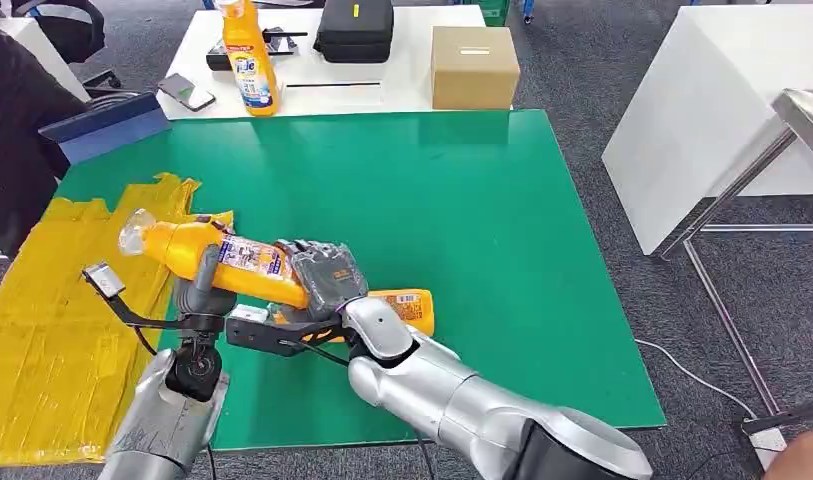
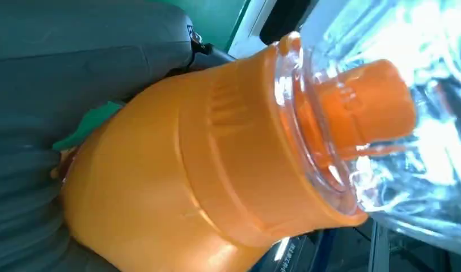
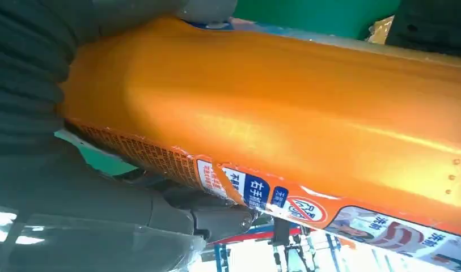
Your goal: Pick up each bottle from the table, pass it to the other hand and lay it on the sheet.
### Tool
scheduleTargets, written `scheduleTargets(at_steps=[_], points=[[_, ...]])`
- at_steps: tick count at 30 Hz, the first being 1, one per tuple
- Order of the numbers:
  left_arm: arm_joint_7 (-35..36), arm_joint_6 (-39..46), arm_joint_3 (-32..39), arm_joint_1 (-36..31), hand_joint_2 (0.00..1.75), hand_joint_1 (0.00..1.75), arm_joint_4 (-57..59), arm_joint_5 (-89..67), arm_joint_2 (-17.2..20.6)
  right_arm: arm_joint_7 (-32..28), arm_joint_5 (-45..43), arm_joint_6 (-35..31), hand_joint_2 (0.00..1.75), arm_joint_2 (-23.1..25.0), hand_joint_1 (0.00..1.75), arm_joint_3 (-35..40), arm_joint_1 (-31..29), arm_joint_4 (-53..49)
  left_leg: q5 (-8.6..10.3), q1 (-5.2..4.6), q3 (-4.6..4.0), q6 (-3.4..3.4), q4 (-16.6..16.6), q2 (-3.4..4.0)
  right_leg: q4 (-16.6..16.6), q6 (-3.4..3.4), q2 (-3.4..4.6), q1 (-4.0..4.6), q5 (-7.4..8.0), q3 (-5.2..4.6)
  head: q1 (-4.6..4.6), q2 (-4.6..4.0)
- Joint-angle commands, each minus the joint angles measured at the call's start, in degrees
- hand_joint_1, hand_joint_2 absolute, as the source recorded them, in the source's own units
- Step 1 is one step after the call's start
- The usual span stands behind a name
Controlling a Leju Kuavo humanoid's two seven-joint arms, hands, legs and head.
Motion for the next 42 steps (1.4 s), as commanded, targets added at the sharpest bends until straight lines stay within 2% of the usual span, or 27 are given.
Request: scheduleTargets(at_steps=[1,2,3,4,5,6,7,32,39,40,42], points=[[1.1,-1.3,1.1,-5.2,1.75,1.75,2.3,0.4,0.3,-0.9,0.8,0.9,1.75,-0.3,1.68,4.4,0.7,2.7,-0.01,0.04,0.11,-0.09,0.0,-0.16,0.0,-0.06,-0.22,0.05,-0.05,0.19,0.0,0.0],[1.2,-1.3,1.2,-5.1,1.75,1.75,2.2,0.4,0.2,-0.5,1.2,0.6,1.75,-0.3,1.71,4.5,0.5,3.0,0.0,0.05,0.08,-0.08,0.0,-0.14,0.0,-0.05,-0.19,0.06,-0.04,0.16,0.0,0.0],[1.3,-1.3,1.3,-5.1,1.75,1.75,2.1,0.4,0.2,-0.1,1.4,0.5,1.75,-0.3,1.41,4.6,0.5,3.1,-0.01,0.04,0.14,-0.1,0.0,-0.18,0.0,-0.07,-0.25,0.05,-0.07,0.24,0.0,0.0],[1.3,-1.3,1.4,-4.9,1.75,1.75,1.9,0.6,0.2,0.1,2.3,-0.3,1.75,-0.3,0.38,5.0,0.3,3.3,0.0,0.05,0.09,-0.09,0.0,-0.17,0.0,-0.06,-0.23,0.05,-0.04,0.18,0.0,0.0],[1.5,-1.3,1.5,-4.7,1.75,1.75,1.7,0.6,0.2,-0.4,1.9,-0.1,1.75,-0.3,0.0,4.6,0.5,3.2,0.0,0.04,0.08,-0.07,0.0,-0.14,0.0,-0.05,-0.18,0.04,-0.04,0.16,0.0,0.0],[1.6,-1.3,1.6,-4.6,1.75,1.75,1.5,0.6,0.1,-0.7,1.6,-0.2,1.75,-0.3,0.0,4.2,0.5,3.3,0.01,0.04,0.05,-0.06,0.0,-0.12,0.0,-0.04,-0.15,0.04,-0.02,0.11,0.0,0.0],[1.7,-1.2,1.6,-4.5,1.75,1.75,1.4,0.6,0.1,-0.7,1.6,0.0,0.0,-0.3,0.0,4.2,0.4,3.6,0.0,0.04,0.08,-0.08,0.0,-0.14,0.0,-0.05,-0.19,0.05,-0.04,0.16,0.0,0.0],[2.1,-1.0,2.1,-3.7,1.75,1.75,0.2,2.2,0.7,-1.4,2.2,-1.2,0.0,-0.3,0.0,1.6,0.0,5.0,-0.01,0.04,0.08,-0.08,0.0,-0.12,0.0,-0.06,-0.17,0.05,-0.05,0.15,0.0,0.0],[1.9,-1.0,3.6,-2.9,1.75,1.75,-0.7,2.6,1.1,-2.8,4.9,-4.0,0.0,-0.3,0.0,-3.1,-0.1,5.3,0.0,0.03,0.03,-0.06,0.0,-0.04,0.0,-0.04,-0.08,0.03,-0.01,0.08,0.0,0.0],[1.7,-0.9,4.5,-2.4,1.75,1.75,-1.2,2.7,1.2,-3.7,8.7,-5.7,0.0,-0.3,0.0,-7.8,0.7,4.5,-0.04,0.03,0.11,-0.1,0.0,-0.06,0.0,-0.07,-0.12,0.03,-0.05,0.17,0.0,0.0],[1.6,-1.4,5.8,-1.6,1.75,1.75,-1.9,2.7,1.7,-5.1,14.0,-4.4,0.0,-2.3,0.0,-15.9,3.0,-1.7,0.0,0.02,0.03,-0.05,0.0,-0.04,0.0,-0.04,-0.07,0.03,-0.01,0.07,0.0,0.0]])
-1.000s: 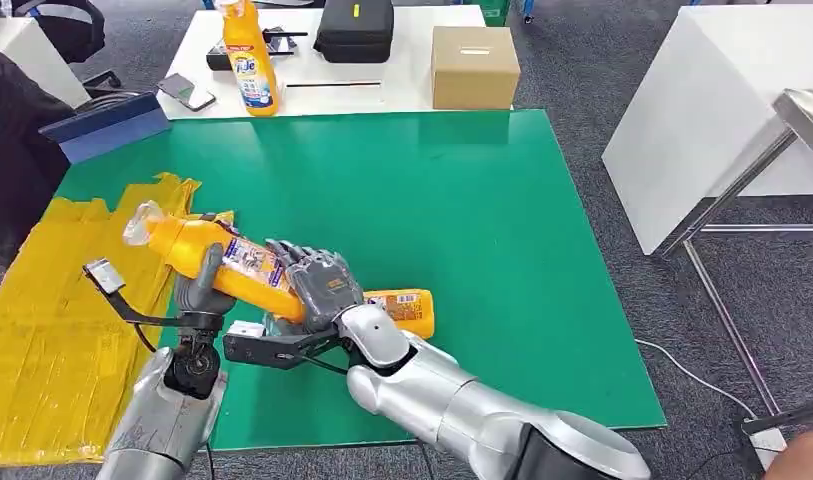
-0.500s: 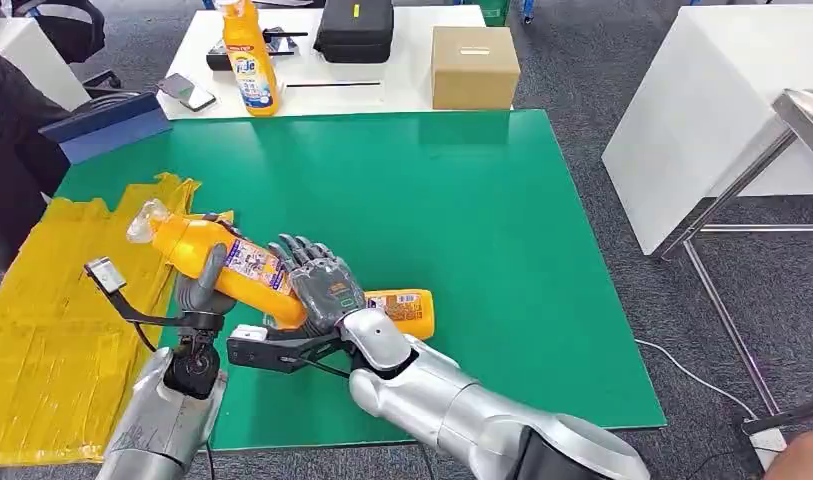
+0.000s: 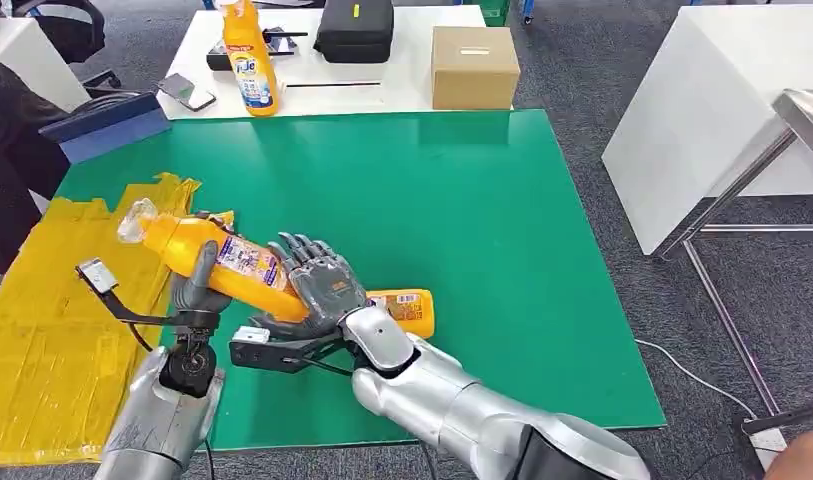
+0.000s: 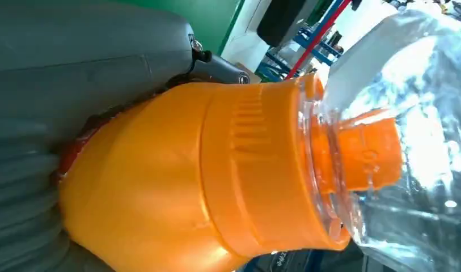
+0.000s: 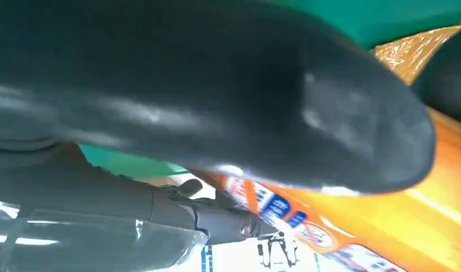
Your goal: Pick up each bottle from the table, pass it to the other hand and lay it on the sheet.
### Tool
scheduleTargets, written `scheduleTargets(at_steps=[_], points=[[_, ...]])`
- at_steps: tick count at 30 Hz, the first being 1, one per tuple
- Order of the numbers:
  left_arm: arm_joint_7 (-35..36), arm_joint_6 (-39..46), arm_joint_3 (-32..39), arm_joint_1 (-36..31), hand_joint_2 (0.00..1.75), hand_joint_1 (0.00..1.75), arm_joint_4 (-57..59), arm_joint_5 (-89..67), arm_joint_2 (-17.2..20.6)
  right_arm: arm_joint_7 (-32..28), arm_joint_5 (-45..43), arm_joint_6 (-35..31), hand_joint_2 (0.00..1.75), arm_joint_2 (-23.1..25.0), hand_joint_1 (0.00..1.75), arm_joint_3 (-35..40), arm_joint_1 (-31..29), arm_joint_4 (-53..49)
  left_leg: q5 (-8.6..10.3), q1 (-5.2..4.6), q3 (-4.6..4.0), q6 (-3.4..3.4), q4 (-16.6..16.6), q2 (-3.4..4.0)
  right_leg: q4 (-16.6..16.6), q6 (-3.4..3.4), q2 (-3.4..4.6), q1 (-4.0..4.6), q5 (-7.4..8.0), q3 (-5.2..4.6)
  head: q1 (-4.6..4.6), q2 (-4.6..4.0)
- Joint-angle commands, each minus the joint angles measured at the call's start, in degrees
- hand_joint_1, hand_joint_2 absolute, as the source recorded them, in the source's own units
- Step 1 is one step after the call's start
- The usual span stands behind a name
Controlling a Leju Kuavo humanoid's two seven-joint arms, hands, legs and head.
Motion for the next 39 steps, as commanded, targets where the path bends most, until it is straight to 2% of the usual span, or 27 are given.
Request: scheduleTargets(at_steps=[1,2,4,9,10,15,17,19,21,23,26,29,31,36,39], points=[[-0.7,-0.7,5.4,-0.6,1.75,1.75,-1.5,0.5,1.9,-2.7,14.5,-2.0,0.0,-4.8,0.0,-20.5,4.4,-11.6,-0.02,0.03,0.09,-0.08,0.0,-0.07,0.0,-0.06,-0.12,0.04,-0.04,0.15,0.0,0.0],[-0.5,-1.2,6.1,-0.1,1.75,1.75,-1.9,0.5,2.1,-2.8,17.0,1.0,0.0,-6.4,0.0,-23.6,6.4,-17.4,-0.01,0.05,0.04,-0.07,0.0,-0.05,0.0,-0.04,-0.09,0.06,-0.01,0.11,0.02,0.0],[-0.1,-1.7,6.7,0.1,1.75,1.75,-2.1,0.4,2.1,-3.2,19.2,4.1,0.0,-6.8,0.0,-26.4,8.1,-21.1,-0.05,0.04,0.12,-0.07,0.0,-0.03,0.0,-0.04,-0.1,0.05,-0.05,0.21,0.0,0.0],[0.0,-1.5,6.8,-0.1,1.75,1.75,-2.1,0.1,1.6,-3.7,20.8,4.8,0.0,-5.8,0.0,-27.5,8.9,-20.8,0.0,0.03,0.0,-0.06,0.0,-0.13,0.0,-0.04,-0.13,0.04,-0.02,0.12,0.0,0.0],[-0.2,-1.3,7.0,-0.4,1.75,1.75,-1.9,0.1,1.8,-4.2,22.1,2.5,0.0,-5.6,0.0,-29.0,9.0,-21.2,-0.02,0.02,0.08,-0.08,0.0,-0.19,0.0,-0.05,-0.2,0.04,-0.06,0.22,0.0,0.0],[-3.8,1.7,10.5,-3.7,1.75,1.75,-0.1,-4.5,4.0,-2.8,24.4,4.4,0.0,-11.3,0.0,-35.9,14.3,-35.0,0.03,0.04,-0.03,-0.05,0.0,-0.31,0.0,-0.04,-0.27,0.05,-0.03,0.08,0.0,0.0],[-7.7,6.2,12.4,-6.0,1.75,1.75,0.8,-10.5,5.7,-3.3,25.0,5.3,0.0,-12.2,0.0,-38.0,16.5,-36.2,0.03,0.07,0.01,-0.07,0.1,-0.42,-0.1,-0.05,-0.37,0.08,-0.05,0.16,0.0,0.0],[-13.1,15.5,14.6,-7.5,1.75,1.75,0.5,-21.1,7.1,-3.9,25.9,5.9,0.0,-12.5,0.0,-39.2,18.5,-36.6,0.02,0.08,0.07,-0.1,0.1,-0.42,-0.1,-0.07,-0.38,0.1,-0.06,0.22,0.02,0.0],[-15.6,21.4,16.7,-6.6,1.75,1.75,-2.1,-28.4,7.3,-4.5,26.6,6.4,0.0,-12.4,0.0,-39.8,20.2,-37.0,0.0,0.09,0.04,-0.08,0.0,-0.19,-0.1,-0.06,-0.14,0.1,0.0,0.13,0.0,0.0],[-20.9,34.7,17.6,-3.9,1.75,1.75,-7.7,-41.7,6.5,-5.0,27.2,6.8,0.0,-12.2,0.0,-40.0,21.7,-38.0,-0.02,0.08,0.09,-0.1,0.0,-0.09,-0.1,-0.07,-0.11,0.08,-0.02,0.19,0.02,0.0],[-22.1,48.0,16.7,-0.3,1.75,1.75,-15.0,-57.2,5.3,-4.9,28.1,7.9,0.0,-11.5,0.0,-40.2,22.7,-38.7,-0.1,0.08,0.12,-0.09,0.0,-0.03,0.0,-0.06,-0.06,0.06,-0.07,0.2,-0.02,0.0],[-19.8,60.0,13.9,0.3,1.75,1.75,-14.9,-74.5,6.0,-5.1,28.3,8.4,0.0,-11.5,0.0,-40.0,22.9,-39.1,-0.07,0.19,0.03,-0.05,0.0,-0.09,0.0,-0.04,-0.11,0.03,-0.07,0.2,0.0,0.0],[-16.9,65.2,12.0,0.0,1.75,1.75,-11.8,-85.8,6.6,-5.1,28.3,9.0,0.0,-11.5,0.0,-39.8,22.8,-39.2,-0.03,0.14,0.02,-0.05,0.0,-0.23,0.0,-0.03,-0.17,-0.01,-0.08,0.15,0.0,0.0],[-16.8,65.5,11.8,0.0,1.75,1.75,-11.1,-86.1,6.4,-5.1,28.3,9.0,0.0,-11.5,0.0,-39.8,22.8,-39.2,-0.02,0.11,0.11,-0.1,0.0,-0.2,0.0,-0.07,-0.16,-0.01,-0.06,0.22,0.0,0.0],[-14.1,66.4,11.1,0.1,1.75,1.75,-8.2,-92.6,7.0,-5.1,28.3,9.4,0.0,-11.5,0.0,-39.6,23.0,-39.3,0.02,0.12,0.1,-0.16,0.0,-0.13,0.0,-0.08,-0.09,0.01,-0.03,0.18,0.0,0.0]])
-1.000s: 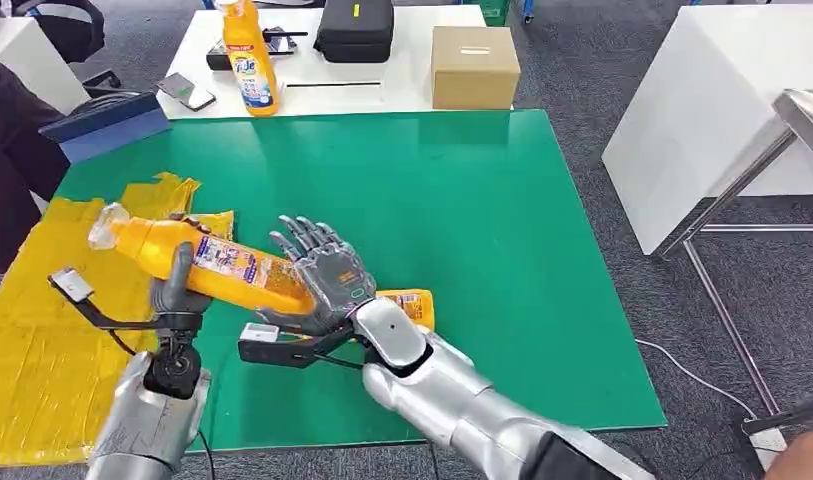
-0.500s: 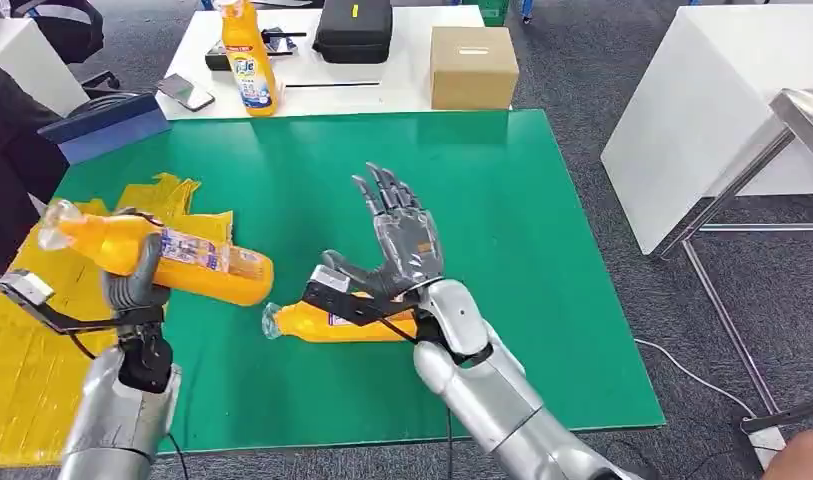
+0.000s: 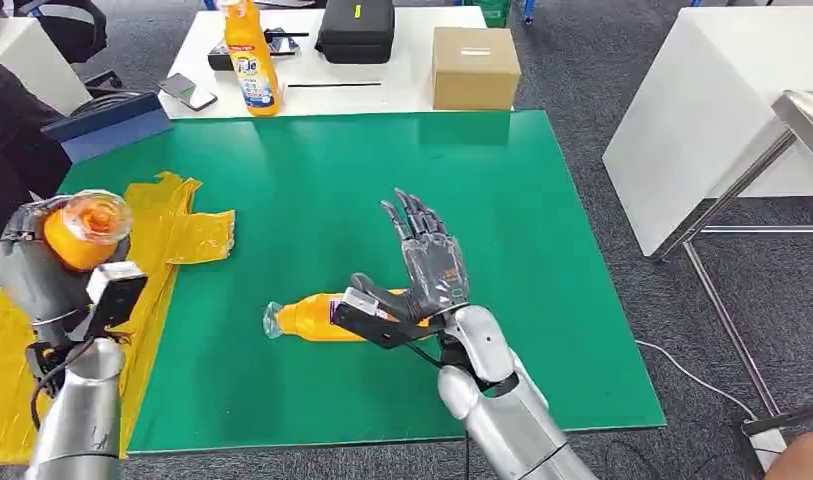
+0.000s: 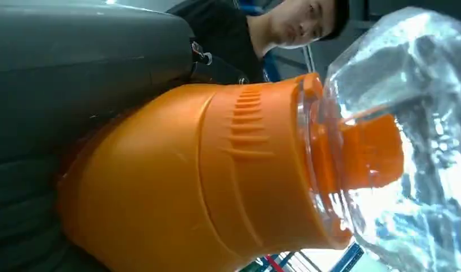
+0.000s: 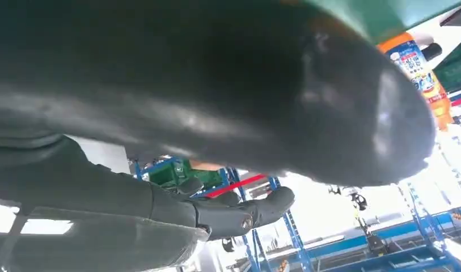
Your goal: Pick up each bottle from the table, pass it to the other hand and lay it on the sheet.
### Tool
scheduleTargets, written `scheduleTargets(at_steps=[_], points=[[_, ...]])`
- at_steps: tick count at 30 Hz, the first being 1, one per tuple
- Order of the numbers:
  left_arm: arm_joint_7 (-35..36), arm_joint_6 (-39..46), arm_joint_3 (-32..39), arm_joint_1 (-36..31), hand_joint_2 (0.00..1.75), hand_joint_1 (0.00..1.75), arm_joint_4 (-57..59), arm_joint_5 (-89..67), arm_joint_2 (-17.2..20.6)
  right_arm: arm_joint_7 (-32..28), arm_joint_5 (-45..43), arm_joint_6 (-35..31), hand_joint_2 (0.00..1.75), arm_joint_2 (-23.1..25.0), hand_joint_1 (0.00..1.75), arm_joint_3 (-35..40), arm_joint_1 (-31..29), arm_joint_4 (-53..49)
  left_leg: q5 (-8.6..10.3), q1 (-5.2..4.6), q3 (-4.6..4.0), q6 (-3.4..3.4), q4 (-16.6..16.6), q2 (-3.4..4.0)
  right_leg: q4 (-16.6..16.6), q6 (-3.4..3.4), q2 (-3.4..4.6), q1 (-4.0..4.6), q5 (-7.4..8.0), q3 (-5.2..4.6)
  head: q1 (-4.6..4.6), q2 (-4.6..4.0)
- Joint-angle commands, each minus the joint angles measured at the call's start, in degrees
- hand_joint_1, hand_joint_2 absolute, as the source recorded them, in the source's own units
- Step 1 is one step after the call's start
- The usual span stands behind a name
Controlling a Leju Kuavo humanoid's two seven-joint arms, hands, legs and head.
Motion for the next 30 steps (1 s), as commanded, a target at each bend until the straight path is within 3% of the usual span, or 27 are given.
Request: scheduleTargets(at_steps=[1,6,10,16,21,30], points=[[3.8,1.4,-1.7,-1.0,1.75,1.75,5.4,-9.9,0.8,0.0,0.0,1.0,0.0,-1.0,0.0,-0.8,-0.2,-0.5,0.01,-0.01,0.12,-0.07,0.0,-0.04,0.0,-0.01,-0.11,0.0,0.01,0.15,-0.02,0.0],[1.0,1.4,4.8,0.1,1.75,1.75,11.3,-18.1,-2.4,0.2,-0.1,1.8,0.0,-1.7,0.0,-0.2,2.5,-2.8,-0.01,-0.07,0.4,-0.11,-0.2,-0.08,-0.1,-0.04,-0.14,-0.06,-0.04,0.42,-0.02,0.0],[1.5,1.4,9.1,-3.2,1.75,1.75,18.5,-21.5,-1.6,0.1,-0.4,2.4,0.0,-2.1,0.0,0.6,3.7,-3.7,0.03,-0.02,0.15,-0.08,-0.1,-0.07,-0.1,-0.01,-0.1,-0.02,0.01,0.18,0.0,0.0],[1.5,1.4,9.1,-3.2,1.75,1.75,18.5,-21.5,-1.6,0.1,-0.4,2.4,0.0,-2.1,0.0,0.6,3.7,-3.7,0.03,0.02,0.18,-0.12,0.0,-0.1,0.0,-0.04,-0.2,-0.01,-0.01,0.21,-0.02,0.0],[4.8,1.4,13.6,-6.3,1.75,1.75,24.5,-30.8,-1.2,0.2,-0.5,2.8,0.0,-2.3,0.0,1.8,4.4,-4.3,0.04,0.03,0.12,-0.09,0.0,-0.03,0.0,-0.02,-0.15,0.0,0.01,0.14,0.0,0.0],[6.1,1.4,15.3,-8.9,1.75,1.75,30.7,-32.4,0.4,0.7,0.0,3.7,0.0,-2.1,0.0,2.2,5.5,-6.1,0.01,0.03,0.18,-0.13,0.0,-0.02,0.0,-0.05,-0.15,0.01,-0.02,0.21,0.0,0.0]])
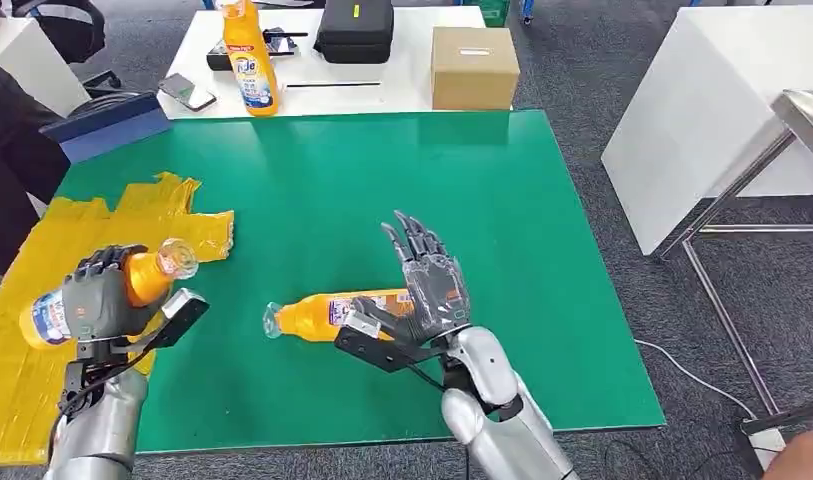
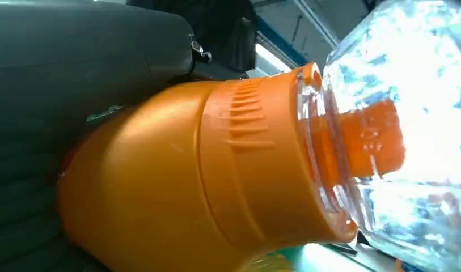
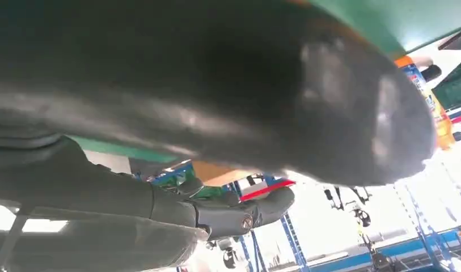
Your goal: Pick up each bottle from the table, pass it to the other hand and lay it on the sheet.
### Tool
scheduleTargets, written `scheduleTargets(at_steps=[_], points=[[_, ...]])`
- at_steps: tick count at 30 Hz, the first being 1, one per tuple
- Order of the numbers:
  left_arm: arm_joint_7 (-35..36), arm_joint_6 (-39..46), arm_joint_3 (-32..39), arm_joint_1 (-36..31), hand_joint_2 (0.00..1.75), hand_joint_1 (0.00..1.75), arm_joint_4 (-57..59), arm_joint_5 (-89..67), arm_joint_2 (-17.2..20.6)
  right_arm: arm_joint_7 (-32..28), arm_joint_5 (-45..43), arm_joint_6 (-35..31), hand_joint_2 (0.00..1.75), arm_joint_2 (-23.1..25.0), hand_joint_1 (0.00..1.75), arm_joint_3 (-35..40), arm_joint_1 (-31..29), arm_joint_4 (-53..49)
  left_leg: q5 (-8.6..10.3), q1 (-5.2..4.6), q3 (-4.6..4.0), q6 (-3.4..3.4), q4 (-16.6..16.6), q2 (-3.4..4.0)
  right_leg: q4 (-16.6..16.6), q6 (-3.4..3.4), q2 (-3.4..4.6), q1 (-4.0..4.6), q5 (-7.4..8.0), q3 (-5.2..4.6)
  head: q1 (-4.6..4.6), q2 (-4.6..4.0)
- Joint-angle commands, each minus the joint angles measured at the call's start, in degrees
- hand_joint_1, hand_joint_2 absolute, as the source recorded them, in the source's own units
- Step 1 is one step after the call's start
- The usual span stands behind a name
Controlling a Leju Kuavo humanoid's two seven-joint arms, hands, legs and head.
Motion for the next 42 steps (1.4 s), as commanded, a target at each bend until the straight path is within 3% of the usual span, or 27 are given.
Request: scheduleTargets(at_steps=[1,2,3,23,27,29,32,35,36,37,42], points=[[1.7,0.3,4.7,-7.2,1.75,1.75,13.5,-2.0,1.7,0.9,0.4,1.5,0.0,-1.6,0.0,2.1,0.8,-2.2,0.0,0.0,0.13,-0.07,0.0,-0.13,0.0,-0.06,-0.16,0.01,-0.05,0.17,0.0,0.0],[1.7,0.3,4.6,-7.5,0.0,0.16,14.1,-2.1,1.9,1.0,0.5,1.5,0.0,-1.7,0.0,2.2,1.1,-2.6,0.01,0.01,0.07,-0.06,0.0,-0.11,0.0,-0.05,-0.11,0.01,-0.02,0.1,-0.02,0.0],[3.1,0.3,4.2,-8.0,0.0,0.0,15.6,-3.7,2.1,1.2,0.7,1.6,0.0,-1.9,0.0,2.3,1.6,-3.5,-0.01,0.01,0.15,-0.09,0.0,-0.13,0.0,-0.08,-0.16,0.02,-0.05,0.2,0.0,0.0],[3.8,0.3,1.7,-8.5,0.0,0.0,18.4,-3.8,2.3,1.8,1.3,1.9,0.0,-3.2,0.0,2.4,3.7,-5.7,0.0,0.0,0.12,-0.05,0.0,-0.11,0.0,-0.04,-0.09,0.01,-0.01,0.15,0.0,0.0],[1.2,0.3,1.6,-8.3,0.0,0.0,17.6,-0.1,1.6,2.3,2.0,2.4,0.0,-3.5,0.0,2.3,4.6,-6.6,-0.03,-0.01,0.24,-0.08,0.0,-0.16,0.0,-0.07,-0.17,0.01,-0.06,0.27,-0.02,0.0],[-4.2,0.3,1.9,-8.6,0.0,0.0,18.4,8.7,1.1,2.4,2.3,2.8,0.0,-3.5,0.0,2.1,4.8,-7.0,0.0,0.01,0.15,-0.04,0.0,-0.15,0.0,-0.04,-0.13,0.02,-0.02,0.18,-0.02,0.0],[-12.9,-12.4,3.6,-6.2,0.0,0.0,10.5,31.5,-0.8,2.5,3.2,4.3,0.0,-3.8,0.0,2.4,5.0,-6.8,-0.01,0.0,0.16,-0.04,0.0,-0.15,0.0,-0.04,-0.13,0.01,-0.03,0.19,-0.02,0.0],[-9.8,-44.9,7.1,-1.6,0.0,0.0,-2.8,66.1,-2.6,2.8,3.6,5.3,0.0,-4.3,0.0,2.6,5.2,-5.1,-0.04,0.01,0.15,-0.04,0.0,-0.03,0.0,-0.04,-0.02,0.03,-0.01,0.17,-0.02,0.0],[-7.1,-49.2,5.6,0.1,0.0,0.0,-5.9,72.1,-2.3,3.3,4.2,5.3,0.0,-4.4,0.0,2.2,5.5,-4.7,-0.08,0.02,0.22,-0.05,0.0,0.03,0.0,-0.05,0.03,0.04,-0.03,0.22,0.0,0.0],[-7.5,-49.5,4.5,1.0,0.0,0.0,-7.6,73.4,-2.3,3.6,4.5,5.1,1.75,-4.5,0.0,1.9,5.8,-4.7,-0.08,0.04,0.25,-0.05,0.0,0.07,-0.1,-0.05,0.07,0.05,-0.01,0.25,-0.02,0.0],[-4.6,-50.6,-1.8,3.7,0.0,0.0,-11.9,79.8,-1.9,3.3,4.3,5.0,1.75,-5.5,0.0,1.5,5.5,-3.7,-0.06,-0.01,0.24,-0.05,0.0,-0.03,-0.1,-0.04,-0.07,0.01,-0.05,0.27,-0.02,0.0]])
